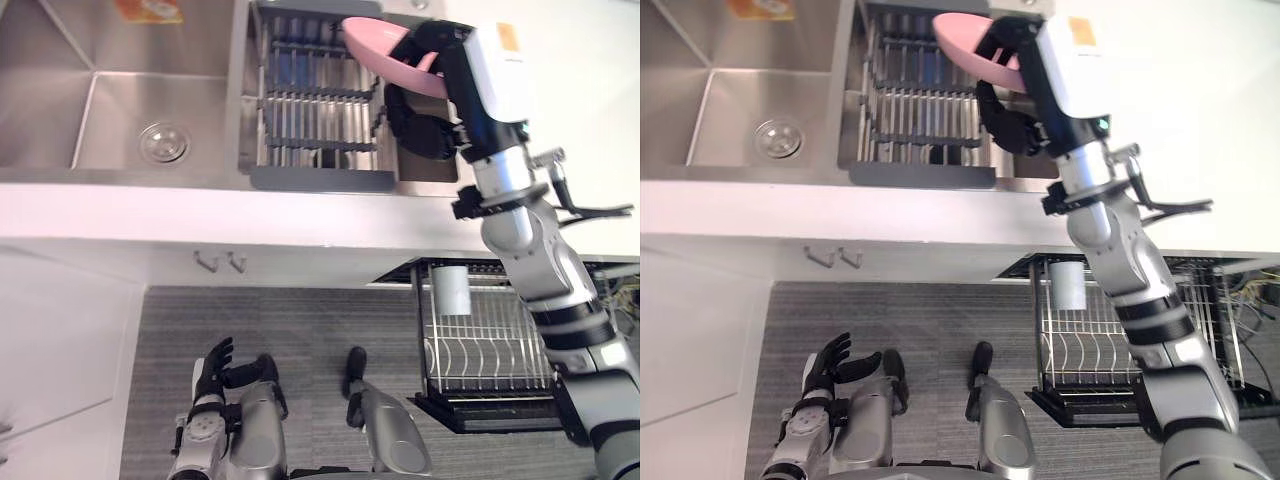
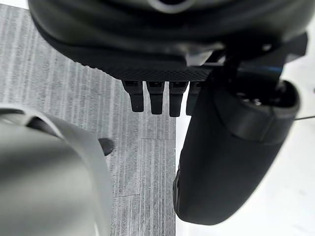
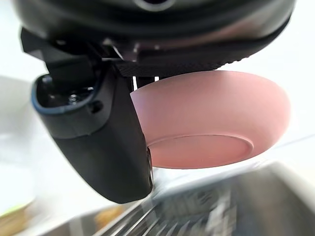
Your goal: Walk over to the sink, pick up the cup, carry it to the dishwasher, place the cup inside the dishwasher, then close the dishwasher door
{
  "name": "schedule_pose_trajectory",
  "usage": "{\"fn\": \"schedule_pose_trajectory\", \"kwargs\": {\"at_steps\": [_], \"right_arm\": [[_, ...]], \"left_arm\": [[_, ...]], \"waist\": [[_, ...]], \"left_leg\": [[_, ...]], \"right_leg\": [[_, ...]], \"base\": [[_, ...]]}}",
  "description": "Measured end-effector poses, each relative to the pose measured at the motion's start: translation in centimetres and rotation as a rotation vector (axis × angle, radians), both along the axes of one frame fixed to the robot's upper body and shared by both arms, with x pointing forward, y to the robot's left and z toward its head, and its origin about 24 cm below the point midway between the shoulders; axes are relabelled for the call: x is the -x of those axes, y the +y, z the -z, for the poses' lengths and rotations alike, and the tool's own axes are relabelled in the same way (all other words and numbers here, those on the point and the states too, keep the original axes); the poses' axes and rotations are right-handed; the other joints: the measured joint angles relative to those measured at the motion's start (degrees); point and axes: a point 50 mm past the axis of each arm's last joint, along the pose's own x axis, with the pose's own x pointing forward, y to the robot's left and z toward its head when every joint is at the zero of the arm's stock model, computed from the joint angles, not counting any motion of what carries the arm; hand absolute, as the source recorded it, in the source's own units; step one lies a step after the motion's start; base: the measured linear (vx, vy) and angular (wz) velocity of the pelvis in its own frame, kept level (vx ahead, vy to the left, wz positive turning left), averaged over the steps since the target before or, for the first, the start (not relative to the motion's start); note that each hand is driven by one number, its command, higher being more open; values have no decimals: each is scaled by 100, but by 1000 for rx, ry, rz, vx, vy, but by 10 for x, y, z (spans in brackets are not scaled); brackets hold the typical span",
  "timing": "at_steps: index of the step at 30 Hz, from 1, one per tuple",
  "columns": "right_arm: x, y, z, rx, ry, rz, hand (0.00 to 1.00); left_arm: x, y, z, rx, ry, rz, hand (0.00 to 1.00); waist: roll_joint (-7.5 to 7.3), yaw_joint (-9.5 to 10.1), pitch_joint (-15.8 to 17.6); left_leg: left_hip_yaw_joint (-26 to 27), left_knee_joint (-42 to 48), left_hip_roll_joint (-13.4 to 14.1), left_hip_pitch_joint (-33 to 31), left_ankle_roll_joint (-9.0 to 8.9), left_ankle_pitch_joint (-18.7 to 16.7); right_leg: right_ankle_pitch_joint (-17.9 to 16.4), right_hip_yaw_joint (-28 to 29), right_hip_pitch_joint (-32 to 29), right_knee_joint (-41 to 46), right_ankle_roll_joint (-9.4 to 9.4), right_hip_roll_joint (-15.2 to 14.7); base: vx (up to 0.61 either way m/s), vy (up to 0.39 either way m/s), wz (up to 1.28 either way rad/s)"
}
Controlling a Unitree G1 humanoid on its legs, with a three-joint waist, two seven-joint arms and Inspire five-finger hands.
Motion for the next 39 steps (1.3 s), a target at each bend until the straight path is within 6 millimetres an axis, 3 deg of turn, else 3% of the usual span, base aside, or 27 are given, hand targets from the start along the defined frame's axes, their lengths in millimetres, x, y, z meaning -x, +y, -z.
{"fn": "schedule_pose_trajectory", "kwargs": {"at_steps": [1,3,4,10,15,19,24,26,29,34,35,39], "right_arm": [[10,-18,8,-53,-3,62,30],[16,-29,16,-86,7,101,30],[24,-43,36,-122,62,159,30],[51,-78,90,-223,230,331,30],[74,-103,141,-249,434,469,30],[80,-116,149,-325,451,514,30],[81,-118,171,-439,545,525,30],[78,-115,179,-472,593,503,30],[68,-113,187,-525,644,485,30],[37,-116,173,-623,601,444,30],[29,-118,167,-644,584,433,90],[1,-115,134,-667,499,354,90]], "left_arm": [[4,2,3,2,18,-15,90],[8,2,5,3,36,-19,90],[17,2,10,8,73,-25,90],[35,-4,19,25,122,-27,90],[55,-10,29,55,197,-26,90],[63,-13,34,63,233,-16,90],[53,-26,32,64,213,50,90],[40,-42,30,88,181,95,90],[23,-55,23,105,121,151,90],[-7,-72,5,118,-3,228,90],[-13,-75,1,124,-29,240,90],[-33,-76,-12,133,-110,225,90]], "waist": [[-47,-80,-58],[-58,-154,-131],[-55,-221,-374],[62,-440,-692],[424,-598,-1035],[660,-644,-1142],[847,-650,-981],[1008,-641,-766],[1071,-626,-540],[1145,-587,-96],[1184,-574,19],[1277,-506,266]], "left_leg": [[80,30,3,77,4,-61],[105,36,-1,113,5,-94],[204,33,-1,166,-4,-146],[319,23,-26,405,11,-237],[373,-74,-134,575,1,-243],[637,-118,-167,617,-72,-299],[1167,-5,-126,433,-32,-363],[1371,174,-33,215,0,-449],[1502,359,107,-8,-20,-486],[1564,513,245,-281,-11,-442],[1599,515,237,-320,10,-426],[1652,512,163,-588,50,-395]], "right_leg": [[3,81,43,-19,9,2],[5,103,80,-49,13,0],[23,191,92,-112,42,7],[47,343,281,-215,79,5],[97,557,271,-215,155,-31],[102,837,60,-134,155,-39],[84,1265,-548,246,151,-24],[135,1286,-861,324,80,-13],[198,1291,-1145,393,28,33],[252,1320,-1500,597,19,132],[269,1349,-1583,659,55,130],[252,1443,-1981,858,76,95]], "base": [[29,39,-20],[38,43,-18],[63,45,-23],[26,29,-15],[-24,21,-20],[-82,28,-36],[-77,18,-54],[-29,5,-48],[13,-29,-24],[42,-56,-9],[30,-25,-9],[9,-28,-3]]}}
